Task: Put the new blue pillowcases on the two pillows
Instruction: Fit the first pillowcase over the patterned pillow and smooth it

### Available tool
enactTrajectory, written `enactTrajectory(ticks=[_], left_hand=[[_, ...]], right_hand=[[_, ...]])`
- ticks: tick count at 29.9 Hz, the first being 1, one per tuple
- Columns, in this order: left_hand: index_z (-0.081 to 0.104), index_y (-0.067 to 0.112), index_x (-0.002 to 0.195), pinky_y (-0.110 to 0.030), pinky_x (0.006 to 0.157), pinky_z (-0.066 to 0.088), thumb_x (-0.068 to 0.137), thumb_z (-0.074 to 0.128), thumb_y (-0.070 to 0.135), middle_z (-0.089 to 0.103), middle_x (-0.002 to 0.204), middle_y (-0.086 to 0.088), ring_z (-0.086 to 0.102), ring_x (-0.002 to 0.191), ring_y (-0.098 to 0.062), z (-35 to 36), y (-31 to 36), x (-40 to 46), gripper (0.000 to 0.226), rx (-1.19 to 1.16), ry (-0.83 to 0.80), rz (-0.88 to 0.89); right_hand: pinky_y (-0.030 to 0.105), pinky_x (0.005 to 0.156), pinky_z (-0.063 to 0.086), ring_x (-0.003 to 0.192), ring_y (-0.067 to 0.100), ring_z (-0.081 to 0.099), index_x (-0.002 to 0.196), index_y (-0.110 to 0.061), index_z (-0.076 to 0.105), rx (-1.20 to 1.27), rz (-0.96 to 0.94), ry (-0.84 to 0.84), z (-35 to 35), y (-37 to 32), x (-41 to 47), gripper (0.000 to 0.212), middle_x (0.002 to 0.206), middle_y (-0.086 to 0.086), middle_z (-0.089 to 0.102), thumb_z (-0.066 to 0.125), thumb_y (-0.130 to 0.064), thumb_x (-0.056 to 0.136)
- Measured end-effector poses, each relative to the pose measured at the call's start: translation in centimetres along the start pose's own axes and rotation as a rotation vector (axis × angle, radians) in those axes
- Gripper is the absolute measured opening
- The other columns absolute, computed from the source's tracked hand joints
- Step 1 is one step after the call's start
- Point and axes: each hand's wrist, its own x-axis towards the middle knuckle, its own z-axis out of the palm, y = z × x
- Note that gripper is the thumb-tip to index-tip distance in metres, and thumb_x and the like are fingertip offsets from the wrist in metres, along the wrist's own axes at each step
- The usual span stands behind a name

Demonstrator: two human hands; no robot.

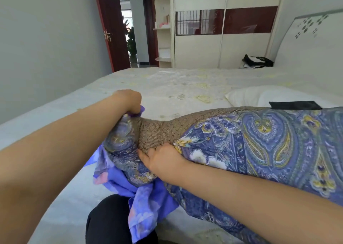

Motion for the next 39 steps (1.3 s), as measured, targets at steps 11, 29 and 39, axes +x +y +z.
enactTrajectory(ticks=[11,29,39], left_hand=[[0.064,0.012,0.096,-0.027,0.072,0.044,0.086,0.056,0.017,0.058,0.091,-0.007,0.054,0.085,-0.025,-1.8,0.8,0.3,0.013,-0.524,0.218,0.122],[0.066,0.019,0.094,-0.031,0.065,0.041,0.091,0.046,0.032,0.065,0.090,-0.009,0.059,0.089,-0.032,0.9,2.6,-5.1,0.023,-0.131,0.464,0.184],[0.064,0.022,0.108,-0.033,0.066,0.039,0.089,0.050,0.026,0.067,0.101,-0.010,0.057,0.095,-0.034,-1.1,4.1,-9.1,0.024,-0.258,0.592,0.225]], right_hand=[[0.029,0.055,0.032,0.099,0.029,0.061,0.148,-0.008,0.021,0.076,-0.039,-0.039,-1.0,3.3,0.0,0.056,0.115,0.006,0.061,0.037,-0.006,0.094],[0.028,0.051,0.038,0.071,0.029,0.059,0.146,-0.038,-0.004,0.440,0.285,-0.008,1.7,4.5,2.1,0.103,0.157,0.008,0.000,0.064,-0.059,0.071],[0.039,0.081,0.045,0.120,0.032,0.049,0.145,-0.024,0.022,0.688,0.589,-0.091,3.6,11.4,1.1,0.094,0.140,0.008,0.043,0.065,-0.060,0.069]])
